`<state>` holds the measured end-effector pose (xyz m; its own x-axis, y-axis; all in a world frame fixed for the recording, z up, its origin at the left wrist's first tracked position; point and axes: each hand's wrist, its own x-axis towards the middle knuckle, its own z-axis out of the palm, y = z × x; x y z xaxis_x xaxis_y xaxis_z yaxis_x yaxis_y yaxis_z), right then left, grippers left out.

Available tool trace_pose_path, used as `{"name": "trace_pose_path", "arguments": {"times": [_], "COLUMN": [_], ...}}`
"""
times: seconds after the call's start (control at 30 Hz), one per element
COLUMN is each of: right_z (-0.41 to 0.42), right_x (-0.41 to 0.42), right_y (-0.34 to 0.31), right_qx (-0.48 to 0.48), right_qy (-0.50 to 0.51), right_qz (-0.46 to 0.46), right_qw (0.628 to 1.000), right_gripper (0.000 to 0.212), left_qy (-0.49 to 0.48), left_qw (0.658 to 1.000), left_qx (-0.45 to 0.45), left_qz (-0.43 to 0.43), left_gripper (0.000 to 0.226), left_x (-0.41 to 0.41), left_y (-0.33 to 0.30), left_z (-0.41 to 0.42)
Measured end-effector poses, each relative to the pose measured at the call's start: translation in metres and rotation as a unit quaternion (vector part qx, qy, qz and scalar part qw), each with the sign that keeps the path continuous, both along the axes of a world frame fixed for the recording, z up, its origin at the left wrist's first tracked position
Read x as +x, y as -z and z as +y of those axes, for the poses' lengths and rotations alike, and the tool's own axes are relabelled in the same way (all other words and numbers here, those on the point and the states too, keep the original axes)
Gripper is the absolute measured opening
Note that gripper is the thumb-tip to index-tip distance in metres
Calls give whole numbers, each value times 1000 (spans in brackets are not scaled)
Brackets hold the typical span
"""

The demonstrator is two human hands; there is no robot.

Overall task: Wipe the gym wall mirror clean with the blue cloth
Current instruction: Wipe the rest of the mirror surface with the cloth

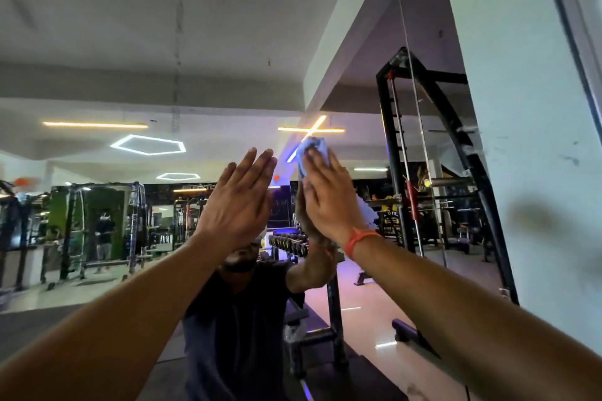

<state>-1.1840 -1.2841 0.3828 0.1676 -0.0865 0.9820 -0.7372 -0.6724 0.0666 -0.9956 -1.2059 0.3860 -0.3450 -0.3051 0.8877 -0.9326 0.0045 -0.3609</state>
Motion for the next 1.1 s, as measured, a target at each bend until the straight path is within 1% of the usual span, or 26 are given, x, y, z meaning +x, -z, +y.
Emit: {"name": "trace_pose_path", "arguments": {"times": [0.07,0.1,0.13,0.17,0.2,0.23,0.3,0.37,0.4,0.47,0.53,0.57,0.6,0.63,0.67,0.73,0.77,0.8,0.83,0.87,0.9,0.97,1.0,1.03,1.07,1.1], "right_z": [1,-1,-6,-11,-14,-12,-1,14,21,24,18,13,3,-4,-7,7,17,27,36,43,46,40,34,26,20,19], "right_x": [-14,-32,-48,-61,-66,-64,-30,17,36,53,36,18,3,-8,-11,13,40,69,95,112,118,98,85,79,75,79], "right_y": [25,24,18,8,-8,-27,-66,-76,-68,-27,13,15,8,-4,-20,-46,-45,-35,-17,6,31,50,43,30,12,-7], "right_qx": [-96,-130,-145,-130,-100,-65,4,12,-14,-96,-177,-215,-261,-276,-257,-154,-110,-99,-109,-133,-169,-253,-288,-315,-325,-307], "right_qy": [37,54,80,105,125,129,77,24,16,13,22,35,52,71,79,38,-1,-33,-55,-64,-61,-60,-50,-35,-17,-9], "right_qz": [177,244,273,266,227,156,13,-49,-24,133,327,398,428,415,357,155,71,23,34,113,216,384,436,458,445,395], "right_qw": [979,959,948,949,961,977,997,998,999,986,928,891,864,864,894,975,991,994,992,983,960,886,851,830,834,866], "right_gripper": [57,58,58,58,59,62,71,74,70,60,53,52,52,52,53,55,57,58,58,57,55,51,50,49,50,51], "left_qy": [-9,-16,-19,-22,-28,-33,-39,-44,-44,-48,-47,-39,-33,-27,-21,-17,-18,-18,-16,-16,-16,-24,-30,-39,-43,-44], "left_qw": [1000,1000,1000,1000,999,999,997,992,990,989,988,988,987,985,981,975,973,971,969,964,957,948,947,947,949,949], "left_qx": [-3,-2,1,2,0,-4,-17,-32,-40,-44,-44,-44,-40,-34,-30,-32,-34,-39,-43,-46,-45,-32,-21,-11,-4,-2], "left_qz": [2,1,2,8,17,27,59,111,129,135,138,145,154,168,189,221,228,234,243,263,284,315,320,318,314,313], "left_gripper": [62,62,62,62,62,63,64,64,64,64,64,64,65,66,66,66,66,66,65,65,65,66,66,66,66,65], "left_x": [9,16,22,28,34,38,45,54,59,69,76,79,82,85,86,89,90,90,91,90,88,89,91,95,98,99], "left_y": [19,27,33,38,41,44,46,47,46,47,56,61,67,75,83,101,111,121,131,144,156,182,192,202,209,213], "left_z": [5,9,12,14,17,19,22,26,27,32,38,41,45,49,52,56,58,60,62,65,67,75,78,82,84,86]}}
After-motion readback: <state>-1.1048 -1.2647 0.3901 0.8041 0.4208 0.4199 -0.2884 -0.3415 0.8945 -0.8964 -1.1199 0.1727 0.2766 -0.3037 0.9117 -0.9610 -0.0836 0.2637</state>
